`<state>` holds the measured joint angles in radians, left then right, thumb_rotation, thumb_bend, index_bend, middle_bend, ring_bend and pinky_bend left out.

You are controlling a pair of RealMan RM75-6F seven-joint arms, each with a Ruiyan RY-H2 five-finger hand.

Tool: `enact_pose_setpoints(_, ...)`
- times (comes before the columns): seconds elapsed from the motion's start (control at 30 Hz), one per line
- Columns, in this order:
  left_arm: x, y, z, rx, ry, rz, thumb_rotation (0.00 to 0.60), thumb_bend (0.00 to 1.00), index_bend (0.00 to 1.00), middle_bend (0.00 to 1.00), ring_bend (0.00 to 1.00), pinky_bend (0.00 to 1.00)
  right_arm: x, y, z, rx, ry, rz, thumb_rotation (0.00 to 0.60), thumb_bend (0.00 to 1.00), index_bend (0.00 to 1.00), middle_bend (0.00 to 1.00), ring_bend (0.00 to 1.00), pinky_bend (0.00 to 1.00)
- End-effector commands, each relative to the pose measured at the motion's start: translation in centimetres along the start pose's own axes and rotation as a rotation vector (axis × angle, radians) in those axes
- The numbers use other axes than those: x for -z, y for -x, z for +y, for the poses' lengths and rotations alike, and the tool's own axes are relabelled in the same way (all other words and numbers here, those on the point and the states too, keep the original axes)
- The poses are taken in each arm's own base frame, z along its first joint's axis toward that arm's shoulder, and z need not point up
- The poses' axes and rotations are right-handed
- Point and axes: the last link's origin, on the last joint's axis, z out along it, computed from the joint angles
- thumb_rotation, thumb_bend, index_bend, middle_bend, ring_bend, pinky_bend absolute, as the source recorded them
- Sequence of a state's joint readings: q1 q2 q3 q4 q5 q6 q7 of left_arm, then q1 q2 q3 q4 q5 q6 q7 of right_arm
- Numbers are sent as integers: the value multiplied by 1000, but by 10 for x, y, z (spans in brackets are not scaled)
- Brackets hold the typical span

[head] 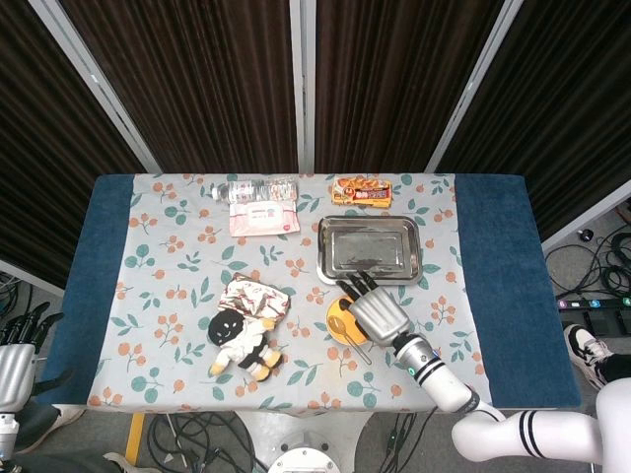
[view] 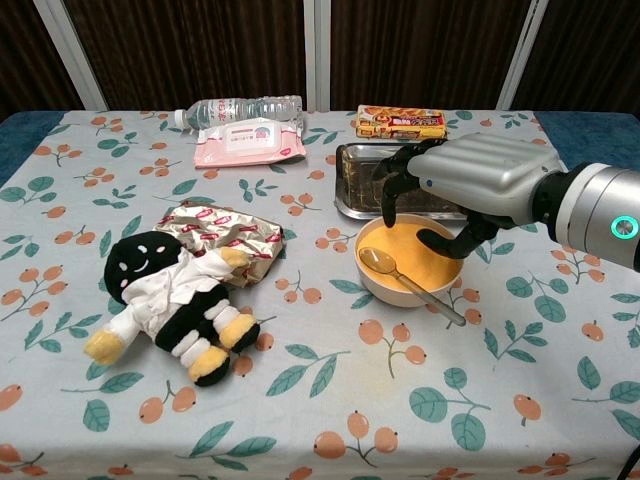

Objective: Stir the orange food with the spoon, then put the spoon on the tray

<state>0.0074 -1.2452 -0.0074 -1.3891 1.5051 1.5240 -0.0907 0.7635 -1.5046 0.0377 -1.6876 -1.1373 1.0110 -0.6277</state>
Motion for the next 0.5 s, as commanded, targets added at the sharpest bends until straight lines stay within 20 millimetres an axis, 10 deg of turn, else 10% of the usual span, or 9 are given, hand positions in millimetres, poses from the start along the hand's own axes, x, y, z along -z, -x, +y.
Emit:
enact_pose_setpoints(0.03, 1, -1, 0, 0, -1, 3, 600, 0, 248, 171, 147, 142, 1, 3, -3, -11, 16, 15, 600, 218, 221, 59, 0, 0)
enact_pose_setpoints(0.5, 8, -1, -6, 7, -23, 4, 600, 0, 248, 171, 147, 142, 3, 2, -51, -107, -60, -28, 600, 87, 107, 3, 0, 0)
